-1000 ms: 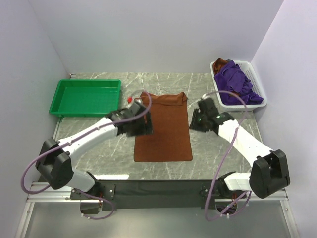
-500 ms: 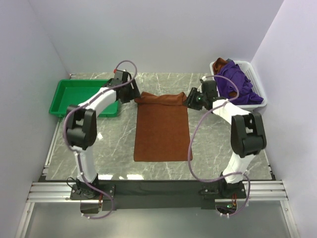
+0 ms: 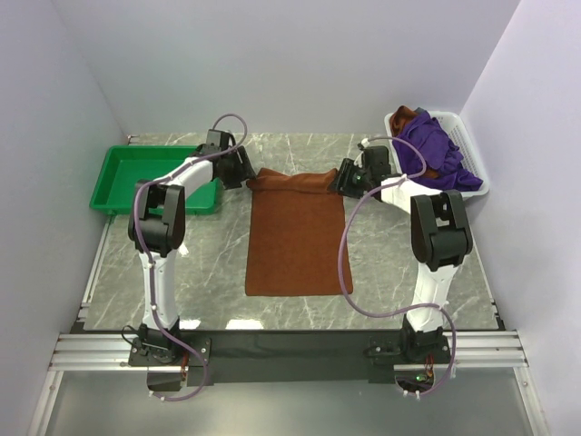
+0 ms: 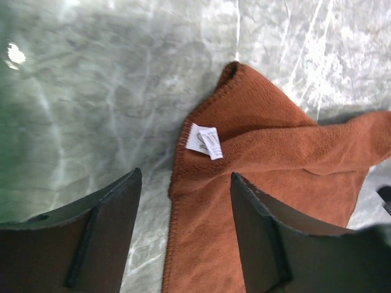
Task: Fold and stack the towels
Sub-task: Flatten out the crumpled towel
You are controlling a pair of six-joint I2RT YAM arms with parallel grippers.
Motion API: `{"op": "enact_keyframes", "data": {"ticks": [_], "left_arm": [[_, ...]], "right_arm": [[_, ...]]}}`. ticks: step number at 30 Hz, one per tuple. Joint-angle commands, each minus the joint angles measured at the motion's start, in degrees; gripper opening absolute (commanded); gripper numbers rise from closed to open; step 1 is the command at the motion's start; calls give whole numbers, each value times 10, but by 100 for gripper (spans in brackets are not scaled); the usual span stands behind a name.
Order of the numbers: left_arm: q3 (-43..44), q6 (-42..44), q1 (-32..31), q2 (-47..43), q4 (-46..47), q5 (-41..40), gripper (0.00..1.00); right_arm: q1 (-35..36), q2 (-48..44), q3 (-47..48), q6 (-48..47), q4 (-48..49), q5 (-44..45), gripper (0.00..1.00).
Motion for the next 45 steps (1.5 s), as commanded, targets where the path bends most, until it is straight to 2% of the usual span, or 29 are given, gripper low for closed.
{"op": "enact_keyframes", "data": {"ticks": [1, 8, 12, 14, 22, 28, 39, 42, 45], "left_arm": [[21, 0, -2, 2, 32, 33, 65], [26, -13, -2, 17, 41, 59, 57], [14, -20, -3, 16, 51, 74, 43], [14, -21, -3, 15, 50, 76, 40], [6, -18, -3, 6, 50, 84, 8], [1, -15, -3, 0, 49, 88, 4], [3, -15, -2, 0, 47, 91, 2], [2, -14, -3, -2, 46, 91, 1], [1, -17, -3, -3, 47, 91, 1]], "right_arm": [[-4, 11, 30, -10, 31, -4, 52], [-4, 21, 23, -4, 50, 4, 52], [-7, 31, 23, -1, 59, 6, 52], [-8, 35, 26, -1, 65, 8, 52], [-13, 70, 63, -2, 71, 3, 52], [-16, 92, 88, 7, 63, -5, 53], [-17, 113, 105, 19, 75, -59, 58], [-17, 113, 105, 20, 84, -79, 58], [-17, 111, 108, 24, 88, -92, 52]]}}
